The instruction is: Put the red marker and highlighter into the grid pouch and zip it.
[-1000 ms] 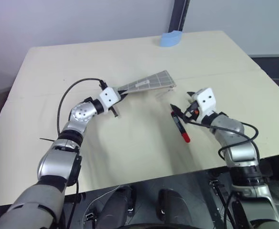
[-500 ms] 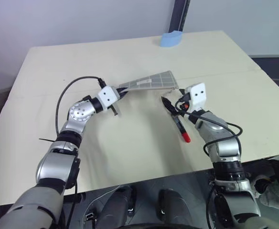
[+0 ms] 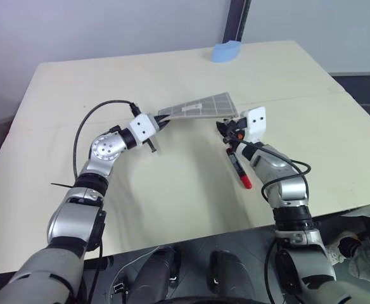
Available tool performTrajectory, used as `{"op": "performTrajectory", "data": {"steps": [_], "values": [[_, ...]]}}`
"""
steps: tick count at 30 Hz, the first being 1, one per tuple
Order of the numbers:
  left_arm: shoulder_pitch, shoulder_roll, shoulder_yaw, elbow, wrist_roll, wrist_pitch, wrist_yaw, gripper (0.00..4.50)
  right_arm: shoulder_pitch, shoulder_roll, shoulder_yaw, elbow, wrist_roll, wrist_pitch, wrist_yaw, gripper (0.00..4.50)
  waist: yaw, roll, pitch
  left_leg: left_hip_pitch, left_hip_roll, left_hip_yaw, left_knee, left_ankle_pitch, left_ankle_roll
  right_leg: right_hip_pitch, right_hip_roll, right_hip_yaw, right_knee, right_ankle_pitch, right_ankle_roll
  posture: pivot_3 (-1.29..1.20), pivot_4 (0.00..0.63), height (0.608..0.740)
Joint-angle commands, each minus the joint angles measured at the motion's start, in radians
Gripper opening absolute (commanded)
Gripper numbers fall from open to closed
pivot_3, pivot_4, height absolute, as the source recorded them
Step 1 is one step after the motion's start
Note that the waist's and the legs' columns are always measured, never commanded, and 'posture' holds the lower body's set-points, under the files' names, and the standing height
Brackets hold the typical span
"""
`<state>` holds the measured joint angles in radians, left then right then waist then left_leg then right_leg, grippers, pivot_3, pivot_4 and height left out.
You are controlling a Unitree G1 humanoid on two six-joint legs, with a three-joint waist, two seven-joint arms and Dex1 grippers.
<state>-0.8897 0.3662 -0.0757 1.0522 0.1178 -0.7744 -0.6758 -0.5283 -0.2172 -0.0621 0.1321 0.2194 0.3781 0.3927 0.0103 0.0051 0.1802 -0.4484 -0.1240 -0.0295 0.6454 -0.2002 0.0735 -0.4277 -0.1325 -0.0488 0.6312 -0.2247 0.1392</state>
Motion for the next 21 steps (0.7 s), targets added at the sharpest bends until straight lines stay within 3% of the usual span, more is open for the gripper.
{"op": "performTrajectory", "data": {"steps": [1,9,21], "values": [[-0.01,-0.003,0.008,-0.014,-0.02,-0.026,0.007,0.0,-0.001,0.014,-0.003,-0.038,0.012,-0.004,-0.014,0.06,0.0,0.0,0.0,0.0,0.0,0.0,0.0,0.0,0.0,0.0,0.0,0.0,0.0,0.0,0.0,0.0,0.15,0.74],[0.021,-0.002,-0.032,-0.025,0.04,-0.048,0.062,0.0,-0.038,-0.009,0.134,-0.036,-0.116,-0.025,-0.017,0.06,-0.002,0.0,0.0,0.0,0.0,0.0,0.0,0.0,0.0,-0.001,0.0,0.0,0.001,0.0,0.0,0.0,0.15,0.74],[0.062,-0.06,-0.046,-0.126,0.003,0.003,0.05,0.0,-0.128,0.094,0.328,0.063,-0.168,-0.072,0.126,0.06,-0.005,0.0,0.0,0.0,0.0,0.0,0.0,0.0,0.0,-0.001,0.001,0.001,0.001,0.0,0.0,0.0,0.15,0.74]]}}
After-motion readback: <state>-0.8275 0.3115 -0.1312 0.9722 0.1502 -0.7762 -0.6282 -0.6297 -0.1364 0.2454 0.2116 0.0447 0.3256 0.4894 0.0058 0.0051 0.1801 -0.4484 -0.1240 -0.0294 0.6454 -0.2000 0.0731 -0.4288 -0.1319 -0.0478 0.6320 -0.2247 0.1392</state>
